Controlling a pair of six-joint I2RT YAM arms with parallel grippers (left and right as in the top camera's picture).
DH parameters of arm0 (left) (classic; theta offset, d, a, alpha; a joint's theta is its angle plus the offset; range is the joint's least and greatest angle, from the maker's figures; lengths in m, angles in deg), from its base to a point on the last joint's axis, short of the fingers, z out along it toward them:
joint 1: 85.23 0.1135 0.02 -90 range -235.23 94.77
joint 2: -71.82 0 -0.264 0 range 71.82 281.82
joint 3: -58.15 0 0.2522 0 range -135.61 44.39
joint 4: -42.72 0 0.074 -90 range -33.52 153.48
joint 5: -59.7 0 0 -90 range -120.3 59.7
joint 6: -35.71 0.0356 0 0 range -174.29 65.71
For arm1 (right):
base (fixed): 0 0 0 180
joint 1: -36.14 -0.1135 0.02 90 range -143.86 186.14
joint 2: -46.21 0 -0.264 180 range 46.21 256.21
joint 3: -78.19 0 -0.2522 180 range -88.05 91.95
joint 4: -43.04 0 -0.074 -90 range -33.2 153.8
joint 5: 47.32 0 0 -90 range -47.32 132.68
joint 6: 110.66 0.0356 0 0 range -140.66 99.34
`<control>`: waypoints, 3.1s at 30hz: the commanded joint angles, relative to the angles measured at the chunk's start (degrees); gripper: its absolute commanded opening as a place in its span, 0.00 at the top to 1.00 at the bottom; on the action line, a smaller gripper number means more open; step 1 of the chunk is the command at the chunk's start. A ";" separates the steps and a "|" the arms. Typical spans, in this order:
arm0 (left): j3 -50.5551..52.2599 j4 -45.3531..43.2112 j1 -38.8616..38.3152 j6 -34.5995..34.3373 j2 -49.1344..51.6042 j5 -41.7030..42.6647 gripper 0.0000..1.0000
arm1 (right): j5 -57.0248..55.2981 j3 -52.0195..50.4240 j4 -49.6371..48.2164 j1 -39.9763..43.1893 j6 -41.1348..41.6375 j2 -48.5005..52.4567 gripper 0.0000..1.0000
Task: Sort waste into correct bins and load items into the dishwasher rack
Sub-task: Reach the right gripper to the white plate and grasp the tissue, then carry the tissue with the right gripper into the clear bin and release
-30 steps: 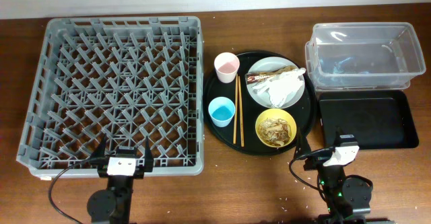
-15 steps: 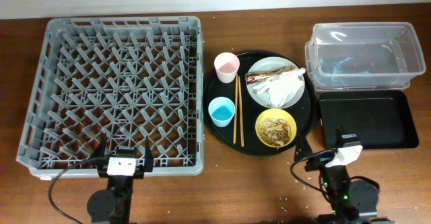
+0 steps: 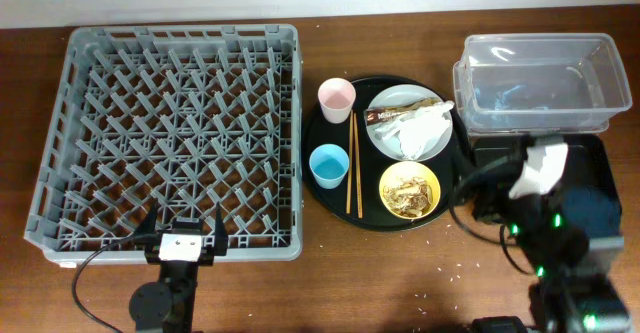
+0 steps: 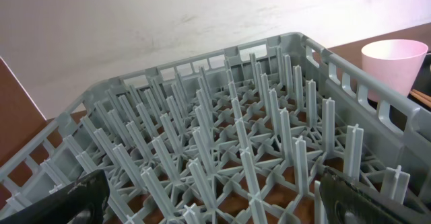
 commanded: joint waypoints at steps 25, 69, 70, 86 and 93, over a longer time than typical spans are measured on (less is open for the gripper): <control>0.33 0.02 0.33 0.24 -0.33 0.44 0.01 | -17.70 21.99 -3.32 -10.12 47.78 59.08 0.01; 0.33 0.02 0.33 0.24 -0.33 0.44 0.01 | -19.89 29.40 -7.10 -9.55 33.62 59.98 0.96; 0.33 0.02 0.33 0.24 -0.35 0.44 0.01 | -19.82 29.40 -6.88 -8.85 33.62 58.64 0.96; 0.33 0.02 0.33 0.24 -0.33 0.44 0.01 | -23.89 29.88 -8.26 3.69 33.64 58.40 0.96; 0.33 0.02 0.33 0.24 -0.33 0.46 0.01 | -24.46 29.86 -14.91 12.15 33.59 63.78 0.96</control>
